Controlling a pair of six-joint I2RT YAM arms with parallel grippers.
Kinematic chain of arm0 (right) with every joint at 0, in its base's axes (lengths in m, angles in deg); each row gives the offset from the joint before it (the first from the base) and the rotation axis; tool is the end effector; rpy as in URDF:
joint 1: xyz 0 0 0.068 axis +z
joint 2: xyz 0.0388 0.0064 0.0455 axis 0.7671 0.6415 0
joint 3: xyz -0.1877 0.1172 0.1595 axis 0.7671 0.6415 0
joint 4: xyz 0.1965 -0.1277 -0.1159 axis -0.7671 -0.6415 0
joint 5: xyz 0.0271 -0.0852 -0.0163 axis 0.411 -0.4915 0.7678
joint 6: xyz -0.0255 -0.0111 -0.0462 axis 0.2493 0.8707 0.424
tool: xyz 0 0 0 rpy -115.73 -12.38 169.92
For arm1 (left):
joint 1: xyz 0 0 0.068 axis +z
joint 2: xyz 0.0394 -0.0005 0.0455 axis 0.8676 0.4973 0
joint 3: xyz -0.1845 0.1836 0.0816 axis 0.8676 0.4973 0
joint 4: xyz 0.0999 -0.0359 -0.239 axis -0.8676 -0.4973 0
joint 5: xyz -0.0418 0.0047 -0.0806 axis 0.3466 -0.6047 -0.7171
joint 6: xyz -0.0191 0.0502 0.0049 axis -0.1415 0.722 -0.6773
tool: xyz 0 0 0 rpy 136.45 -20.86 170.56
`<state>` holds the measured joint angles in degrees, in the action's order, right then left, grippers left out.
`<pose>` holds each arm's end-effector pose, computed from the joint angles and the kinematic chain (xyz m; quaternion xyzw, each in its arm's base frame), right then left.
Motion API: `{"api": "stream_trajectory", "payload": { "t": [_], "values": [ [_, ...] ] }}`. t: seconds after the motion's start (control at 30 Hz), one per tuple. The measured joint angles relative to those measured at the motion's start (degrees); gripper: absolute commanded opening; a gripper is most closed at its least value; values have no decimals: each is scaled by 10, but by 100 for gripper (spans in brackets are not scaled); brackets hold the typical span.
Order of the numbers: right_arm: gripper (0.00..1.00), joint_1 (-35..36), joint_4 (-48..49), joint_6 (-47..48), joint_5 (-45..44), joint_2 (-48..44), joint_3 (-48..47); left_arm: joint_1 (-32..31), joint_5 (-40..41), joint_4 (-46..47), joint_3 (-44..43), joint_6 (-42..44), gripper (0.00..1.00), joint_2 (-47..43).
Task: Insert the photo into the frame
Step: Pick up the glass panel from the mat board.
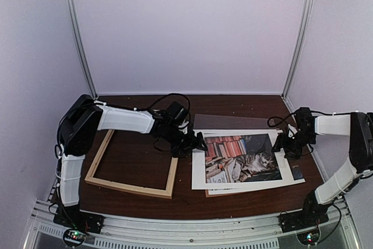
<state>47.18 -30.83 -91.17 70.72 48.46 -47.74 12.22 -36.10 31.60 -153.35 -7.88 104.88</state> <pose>0.2569 0.0004 0.1566 0.1579 0.9560 0.2105 0.1296 0.2953 -0.3478 0.1488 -0.0086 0.9391 -0.3421 0.0314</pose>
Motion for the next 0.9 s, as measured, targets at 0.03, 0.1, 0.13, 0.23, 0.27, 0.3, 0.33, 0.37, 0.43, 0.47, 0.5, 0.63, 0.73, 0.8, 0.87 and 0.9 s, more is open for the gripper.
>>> {"api": "stream_trajectory", "payload": {
  "t": [0.03,0.1,0.13,0.23,0.27,0.3,0.33,0.37,0.43,0.47,0.5,0.63,0.73,0.8,0.87,0.9],
  "values": [
    [73,0,0,0,0,0,0,1,-5,6,5,-4,93,-2],
    [73,0,2,0,-1,-2,2,5,-15,20,17,-13,93,-7],
    [73,0,2,0,-1,-2,2,7,-19,26,23,-17,93,-9],
    [73,0,2,0,-1,-2,2,10,-26,38,35,-24,93,-15],
    [73,0,2,0,-1,-2,2,11,-28,40,36,-25,92,-15],
    [73,0,2,0,-1,-2,2,11,-30,42,36,-26,92,-15],
    [73,0,3,0,-1,-2,3,11,-31,45,37,-27,92,-15],
    [73,0,3,0,-1,-2,3,11,-34,48,38,-28,91,-15],
    [73,0,5,0,-1,-3,4,12,-39,57,40,-31,91,-15],
    [73,0,5,0,-1,-3,5,12,-42,61,41,-33,90,-15],
    [73,0,7,-1,-1,-4,6,12,-46,64,42,-36,90,-15],
    [73,0,13,-2,-1,-9,11,12,-58,81,43,-46,90,-15],
    [73,0,16,-2,-1,-10,14,12,-64,91,43,-52,89,-15],
    [73,0,17,-2,-1,-11,15,12,-63,88,43,-51,90,-15],
    [73,0,18,-2,-1,-11,16,12,-54,75,43,-44,91,-15],
    [73,0,18,-3,-1,-12,16,12,-45,65,43,-38,91,-15]
  ]
}}
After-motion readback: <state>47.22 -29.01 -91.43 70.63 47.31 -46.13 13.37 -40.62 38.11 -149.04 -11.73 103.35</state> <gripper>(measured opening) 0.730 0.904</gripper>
